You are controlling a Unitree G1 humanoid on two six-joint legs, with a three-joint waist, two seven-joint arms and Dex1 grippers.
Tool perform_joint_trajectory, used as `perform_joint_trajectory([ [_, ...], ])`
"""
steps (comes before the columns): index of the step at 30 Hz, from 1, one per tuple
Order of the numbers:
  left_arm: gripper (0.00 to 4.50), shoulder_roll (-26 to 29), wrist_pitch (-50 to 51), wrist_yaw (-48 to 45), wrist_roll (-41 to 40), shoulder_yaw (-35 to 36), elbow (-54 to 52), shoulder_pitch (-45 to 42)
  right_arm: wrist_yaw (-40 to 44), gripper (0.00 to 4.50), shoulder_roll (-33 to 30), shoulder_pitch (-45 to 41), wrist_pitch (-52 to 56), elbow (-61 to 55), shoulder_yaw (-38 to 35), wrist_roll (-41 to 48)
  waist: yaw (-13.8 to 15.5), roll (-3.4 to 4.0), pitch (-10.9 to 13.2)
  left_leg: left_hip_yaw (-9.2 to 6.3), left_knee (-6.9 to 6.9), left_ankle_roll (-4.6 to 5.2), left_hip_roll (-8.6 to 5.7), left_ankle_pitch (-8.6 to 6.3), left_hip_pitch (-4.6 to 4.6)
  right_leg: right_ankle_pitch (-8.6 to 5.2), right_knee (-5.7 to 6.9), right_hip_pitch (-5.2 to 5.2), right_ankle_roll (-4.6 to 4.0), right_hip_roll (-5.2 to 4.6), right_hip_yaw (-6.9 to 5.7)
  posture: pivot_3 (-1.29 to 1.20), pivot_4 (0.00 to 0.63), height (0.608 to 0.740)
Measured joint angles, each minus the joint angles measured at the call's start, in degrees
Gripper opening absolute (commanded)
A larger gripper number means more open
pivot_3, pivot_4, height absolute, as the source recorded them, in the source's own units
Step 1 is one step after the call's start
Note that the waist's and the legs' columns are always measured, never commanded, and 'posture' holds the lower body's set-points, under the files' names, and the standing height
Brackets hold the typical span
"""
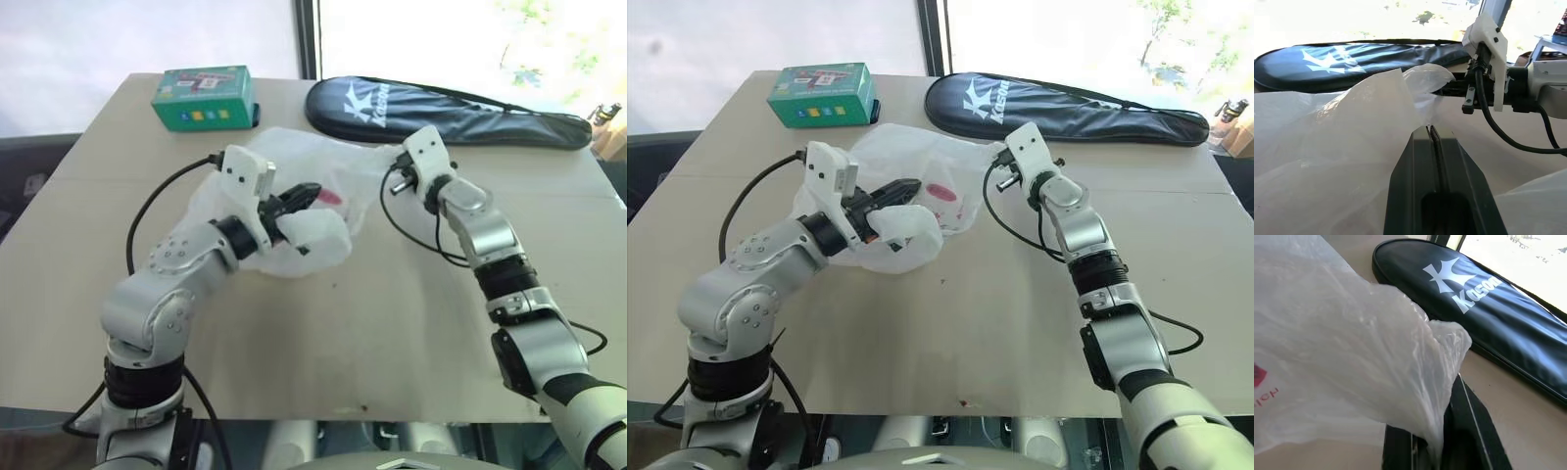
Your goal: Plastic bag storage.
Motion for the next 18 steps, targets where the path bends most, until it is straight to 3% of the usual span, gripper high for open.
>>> perform_joint_trajectory([
  [2, 0.90, 0.16, 2.23, -2.12, -5.20, 2.29, 2.56, -0.73, 0.36, 0.00, 0.08, 0.36, 0.23, -1.87, -0.21, 0.28, -0.01, 0.00, 0.00, -0.04, 0.02, -0.01, 0.02, 0.01, -0.01, 0.00, 0.01, 0.00, 0.00, 0.00, -0.04, 0.00, 0.150, 0.740],
  [6, 2.77, 2.93, 10.86, -3.43, -22.37, 10.26, 6.13, -3.72, 0.99, 0.00, 0.25, 2.14, 1.84, -5.68, -0.61, 0.88, -0.01, 0.00, 0.00, -0.08, 0.04, -0.01, 0.01, 0.01, -0.03, 0.00, -0.01, 0.01, 0.00, -0.02, -0.05, 0.00, 0.150, 0.740],
  [10, 4.48, 12.73, 19.34, -1.51, -47.61, 14.08, 9.55, -2.02, 1.30, 0.00, 0.55, 4.16, 3.93, -7.79, -0.62, 0.98, -0.22, -0.01, 0.03, -0.09, 0.03, -0.01, 0.02, 0.01, -0.05, 0.00, -0.05, 0.00, 0.00, -0.04, -0.04, 0.00, 0.150, 0.740],
  [12, 4.48, 17.79, 20.55, -1.02, -54.80, 15.20, 10.92, -1.20, 1.60, 0.00, 0.47, 4.58, 4.16, -7.94, -0.66, 0.96, -0.18, 0.01, 0.04, -0.10, 0.03, -0.01, 0.01, 0.01, -0.03, 0.00, -0.04, 0.00, 0.00, -0.05, -0.04, 0.00, 0.150, 0.740],
  [14, 4.48, 22.32, 20.60, -1.60, -56.32, 16.55, 10.73, -0.99, 2.16, 0.00, 0.76, 4.60, 4.35, -8.00, -0.65, 0.98, -0.16, 0.02, 0.05, -0.09, 0.05, -0.01, -0.03, 0.01, -0.01, 0.00, 0.00, 0.01, 0.00, -0.05, -0.05, 0.00, 0.150, 0.740],
  [18, 4.48, 23.38, 17.46, 1.02, -54.52, 16.40, 10.81, -1.92, 2.48, 0.00, 1.54, 4.62, 4.40, -7.97, -0.45, 1.01, 0.19, 0.02, 0.04, -0.15, 0.08, -0.02, -0.05, 0.01, -0.01, 0.00, 0.03, 0.05, 0.00, -0.05, -0.11, 0.00, 0.150, 0.740],
])
